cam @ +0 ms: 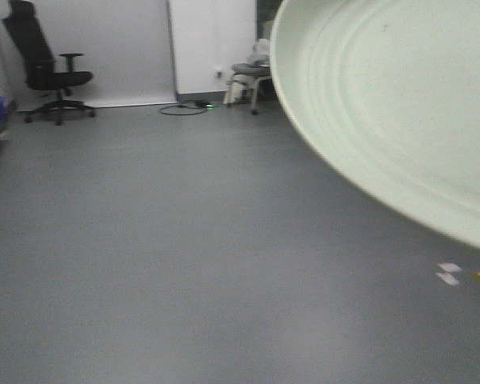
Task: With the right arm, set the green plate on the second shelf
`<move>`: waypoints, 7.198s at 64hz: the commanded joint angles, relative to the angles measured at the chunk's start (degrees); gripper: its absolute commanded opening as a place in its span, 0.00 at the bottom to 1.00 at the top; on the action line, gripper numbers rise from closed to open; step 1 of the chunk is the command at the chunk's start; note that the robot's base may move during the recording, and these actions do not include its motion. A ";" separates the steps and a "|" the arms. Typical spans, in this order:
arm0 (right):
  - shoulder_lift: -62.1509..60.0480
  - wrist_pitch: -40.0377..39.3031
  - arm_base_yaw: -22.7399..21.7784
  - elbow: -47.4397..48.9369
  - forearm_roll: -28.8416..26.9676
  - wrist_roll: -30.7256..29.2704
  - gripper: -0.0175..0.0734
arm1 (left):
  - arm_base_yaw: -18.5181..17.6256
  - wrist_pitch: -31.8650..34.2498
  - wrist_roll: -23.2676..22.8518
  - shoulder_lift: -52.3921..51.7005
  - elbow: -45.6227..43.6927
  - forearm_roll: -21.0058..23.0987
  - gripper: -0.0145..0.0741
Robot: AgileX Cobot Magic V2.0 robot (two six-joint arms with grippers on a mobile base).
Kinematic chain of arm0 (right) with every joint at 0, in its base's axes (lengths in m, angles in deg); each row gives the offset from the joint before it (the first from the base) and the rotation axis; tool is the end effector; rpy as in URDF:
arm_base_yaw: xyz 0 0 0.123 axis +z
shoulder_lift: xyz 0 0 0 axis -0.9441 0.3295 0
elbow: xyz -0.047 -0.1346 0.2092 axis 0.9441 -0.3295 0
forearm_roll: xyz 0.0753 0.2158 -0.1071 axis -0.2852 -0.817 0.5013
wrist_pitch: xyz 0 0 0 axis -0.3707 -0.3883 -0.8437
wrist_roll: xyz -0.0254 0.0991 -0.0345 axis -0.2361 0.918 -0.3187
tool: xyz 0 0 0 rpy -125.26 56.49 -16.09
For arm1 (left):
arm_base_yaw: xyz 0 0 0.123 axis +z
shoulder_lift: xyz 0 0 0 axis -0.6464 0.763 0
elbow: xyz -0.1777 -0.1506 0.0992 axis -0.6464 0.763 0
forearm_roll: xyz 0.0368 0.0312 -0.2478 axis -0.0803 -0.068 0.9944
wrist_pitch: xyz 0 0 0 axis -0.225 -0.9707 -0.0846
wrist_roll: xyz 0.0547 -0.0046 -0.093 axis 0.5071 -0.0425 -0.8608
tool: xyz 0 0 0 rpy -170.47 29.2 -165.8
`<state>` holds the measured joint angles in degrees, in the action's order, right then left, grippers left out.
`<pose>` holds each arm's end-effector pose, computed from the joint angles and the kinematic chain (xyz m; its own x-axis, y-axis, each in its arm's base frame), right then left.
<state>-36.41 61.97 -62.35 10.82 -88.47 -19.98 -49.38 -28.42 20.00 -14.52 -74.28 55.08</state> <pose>0.0975 0.0250 0.2798 -0.2818 0.3738 -0.8837 -0.1343 0.8966 0.4221 0.1049 -0.0170 0.2094 0.0308 -0.1403 -0.9896 0.1647 0.9773 -0.1334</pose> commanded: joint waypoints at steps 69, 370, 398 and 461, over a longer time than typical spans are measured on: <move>0.82 -6.47 -0.23 1.77 -0.58 0.50 0.25 | -0.27 5.10 -0.19 -1.04 2.34 0.47 0.31; 43.70 -27.22 -16.86 25.97 -2.73 -13.80 0.25 | -0.27 5.10 -0.19 -1.04 2.34 0.47 0.31; 28.96 -3.15 -9.37 25.97 -4.19 -13.80 0.25 | -0.27 5.10 -0.19 -1.04 2.34 0.47 0.31; -12.77 -27.58 -10.23 -17.38 3.26 -13.80 0.25 | -0.27 5.10 -0.19 -1.04 2.34 0.47 0.31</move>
<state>-46.22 47.98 -72.36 -1.72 -85.68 -33.51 -49.38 -28.42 20.00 -14.52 -74.28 55.08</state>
